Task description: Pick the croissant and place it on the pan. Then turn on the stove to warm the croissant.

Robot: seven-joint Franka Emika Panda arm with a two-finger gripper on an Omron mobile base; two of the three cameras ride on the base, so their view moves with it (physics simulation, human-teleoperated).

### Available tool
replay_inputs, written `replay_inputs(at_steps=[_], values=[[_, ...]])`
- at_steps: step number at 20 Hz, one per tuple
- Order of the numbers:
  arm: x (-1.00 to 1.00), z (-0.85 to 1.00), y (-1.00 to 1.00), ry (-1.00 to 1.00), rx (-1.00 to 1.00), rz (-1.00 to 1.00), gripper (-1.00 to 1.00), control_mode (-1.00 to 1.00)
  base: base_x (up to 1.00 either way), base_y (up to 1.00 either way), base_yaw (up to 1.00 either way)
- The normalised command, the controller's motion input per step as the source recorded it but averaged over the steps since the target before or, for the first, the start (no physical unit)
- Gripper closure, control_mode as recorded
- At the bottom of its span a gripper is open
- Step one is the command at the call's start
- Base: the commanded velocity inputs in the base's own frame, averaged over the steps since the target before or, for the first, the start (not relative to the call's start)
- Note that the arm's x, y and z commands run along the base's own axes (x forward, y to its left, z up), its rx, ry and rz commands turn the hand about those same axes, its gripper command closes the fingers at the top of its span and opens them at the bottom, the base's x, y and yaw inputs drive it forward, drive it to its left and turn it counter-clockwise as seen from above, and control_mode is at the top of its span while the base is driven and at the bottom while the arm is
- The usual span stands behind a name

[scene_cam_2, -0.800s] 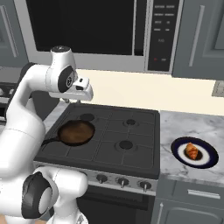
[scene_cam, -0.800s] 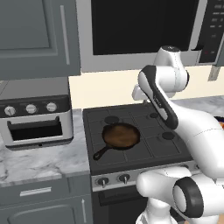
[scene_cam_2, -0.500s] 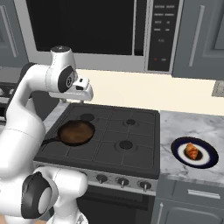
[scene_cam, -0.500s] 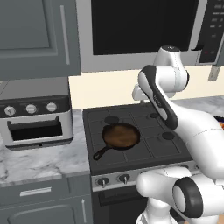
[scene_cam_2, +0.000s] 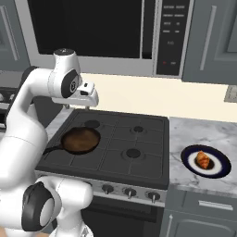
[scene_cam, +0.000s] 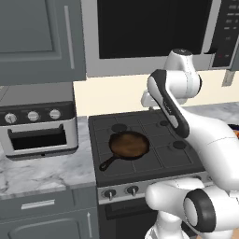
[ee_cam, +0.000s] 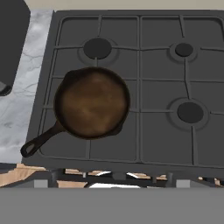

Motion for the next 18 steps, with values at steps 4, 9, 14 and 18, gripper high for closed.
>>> replay_inputs(at_steps=[4, 9, 14, 18], values=[[0.0, 0.0, 0.0, 0.0, 0.0, 0.0, -1.0, -1.0, 0.0, 0.0, 0.0], [-0.01, -0.02, -0.26, 0.0, 0.01, -0.02, -1.0, -1.0, 0.0, 0.0, 0.0], [-0.07, -0.08, -0.4, 0.0, 0.02, 0.0, -1.0, -1.0, 0.0, 0.0, 0.0], [-0.04, -0.13, -0.33, 0.0, 0.0, 0.0, -1.0, -1.0, 0.0, 0.0, 0.0]])
